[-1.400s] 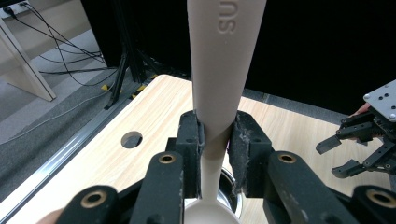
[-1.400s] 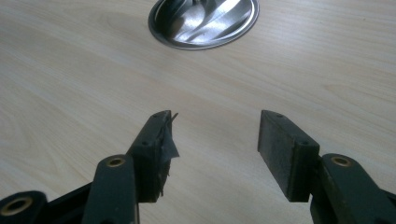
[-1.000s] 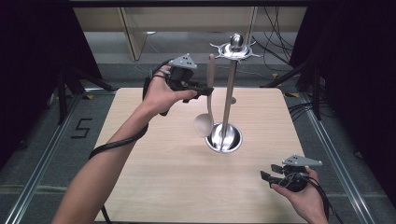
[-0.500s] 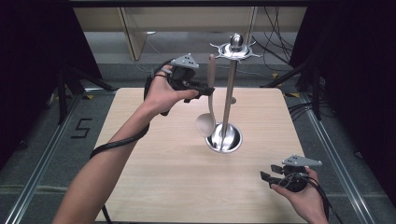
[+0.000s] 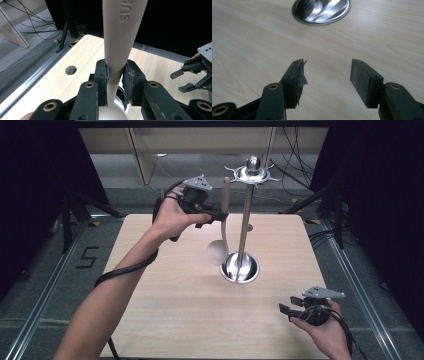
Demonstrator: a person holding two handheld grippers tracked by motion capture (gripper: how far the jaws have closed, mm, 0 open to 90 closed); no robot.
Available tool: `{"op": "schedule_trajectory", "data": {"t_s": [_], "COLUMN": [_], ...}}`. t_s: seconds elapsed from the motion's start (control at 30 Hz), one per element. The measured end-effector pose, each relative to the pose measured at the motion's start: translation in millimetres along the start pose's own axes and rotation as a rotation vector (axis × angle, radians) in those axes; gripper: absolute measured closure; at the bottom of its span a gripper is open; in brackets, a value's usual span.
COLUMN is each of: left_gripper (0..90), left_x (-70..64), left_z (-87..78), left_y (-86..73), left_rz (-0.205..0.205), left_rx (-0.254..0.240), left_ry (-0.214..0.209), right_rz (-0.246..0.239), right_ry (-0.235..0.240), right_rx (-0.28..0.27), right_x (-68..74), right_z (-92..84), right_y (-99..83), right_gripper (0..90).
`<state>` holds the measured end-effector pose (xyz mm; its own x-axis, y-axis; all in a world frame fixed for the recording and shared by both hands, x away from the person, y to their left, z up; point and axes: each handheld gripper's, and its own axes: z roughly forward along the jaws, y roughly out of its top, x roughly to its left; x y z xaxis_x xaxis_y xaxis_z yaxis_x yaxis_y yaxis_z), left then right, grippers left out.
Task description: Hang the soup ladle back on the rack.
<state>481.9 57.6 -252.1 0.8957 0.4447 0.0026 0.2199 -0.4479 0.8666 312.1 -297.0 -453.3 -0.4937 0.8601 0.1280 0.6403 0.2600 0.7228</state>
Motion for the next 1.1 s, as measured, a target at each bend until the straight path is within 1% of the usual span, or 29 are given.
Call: {"op": "schedule_trajectory", "data": {"t_s": [0.17,0.2,0.27,0.37,0.4,0.43,0.47,0.5,0.53,0.6,0.67,0.77,0.8,0.83,0.87,0.9,0.93,0.97,1.0,1.07,1.1], "left_gripper": [73.4,73.4,73.4,73.3,73.3,73.4,73.4,73.4,73.3,73.3,73.3,73.3,73.3,73.3,73.3,73.3,73.3,73.2,73.2,73.2,73.2], "left_x": [-1.8,-2.5,-4.9,-6.5,-6.9,-7.1,-7.1,-7.0,-7.2,-7.1,-7.6,-8.0,-8.5,-8.6,-8.8,-8.8,-8.7,-8.5,-8.4,-8.8,-9.1], "left_z": [1.0,1.1,1.2,2.9,3.7,4.4,4.6,4.8,5.2,5.7,6.4,7.6,7.8,8.1,8.6,9.1,9.8,10.5,11.6,12.9,13.5], "left_y": [2.6,3.1,4.3,4.6,4.5,4.7,5.1,5.6,5.9,6.9,7.8,8.7,9.0,9.1,9.3,9.3,9.3,9.2,9.1,9.0,8.8], "left_rz": [-0.006,-0.01,-0.02,-0.022,-0.031,-0.033,-0.035,-0.036,-0.039,-0.04,-0.042,-0.044,-0.044,-0.045,-0.047,-0.048,-0.047,-0.047,-0.046,-0.046,-0.049], "left_rx": [0.016,0.017,0.019,0.035,0.038,0.036,0.038,0.04,0.039,0.04,0.039,0.037,0.039,0.039,0.038,0.038,0.041,0.045,0.045,0.05,0.047], "left_ry": [0.007,0.009,0.015,0.022,0.019,0.024,0.027,0.027,0.029,0.025,0.023,0.016,0.022,0.021,0.022,0.022,0.022,0.023,0.025,0.03,0.03], "right_rz": [-0.001,0.025,0.024,0.025,0.018,-0.001,0.0,-0.005,0.035,0.015,0.025,0.023,0.023,0.003,0.012,0.008,0.006,0.005,0.007,0.01,-0.002], "right_ry": [0.001,-0.001,-0.001,-0.001,-0.002,0.002,0.002,-0.01,0.005,-0.004,-0.001,0.0,0.0,0.002,0.016,0.007,0.012,0.007,0.015,0.008,-0.009], "right_rx": [-0.001,0.006,0.006,0.007,0.005,0.0,0.0,0.0,0.016,0.004,0.007,0.007,0.007,0.001,0.0,0.004,-0.006,-0.005,-0.003,0.002,0.002], "right_x": [-0.2,1.4,1.4,1.5,1.0,0.0,0.2,0.1,2.9,1.4,1.5,1.2,1.2,-0.3,-0.2,-0.2,-0.7,-0.5,-0.6,-0.1,-0.7], "right_z": [-0.1,-0.9,-0.7,-0.7,-0.5,0.2,0.1,-0.8,-0.9,-0.7,-0.8,-0.6,-0.7,-0.4,0.6,-0.4,0.5,0.4,0.5,0.9,-0.2], "right_y": [-0.1,-0.4,-0.5,-0.5,-0.4,-0.1,-0.2,-0.1,-0.3,-0.3,-0.4,-0.5,-0.5,-0.3,-0.5,-0.4,-0.7,-0.7,-0.7,-0.6,-0.4], "right_gripper": [45.2,45.1,45.1,45.1,45.1,45.1,45.2,45.2,45.2,45.2,45.2,45.1,45.2,45.2,45.1,45.1,45.2,45.2,45.1,45.2,45.2]}}
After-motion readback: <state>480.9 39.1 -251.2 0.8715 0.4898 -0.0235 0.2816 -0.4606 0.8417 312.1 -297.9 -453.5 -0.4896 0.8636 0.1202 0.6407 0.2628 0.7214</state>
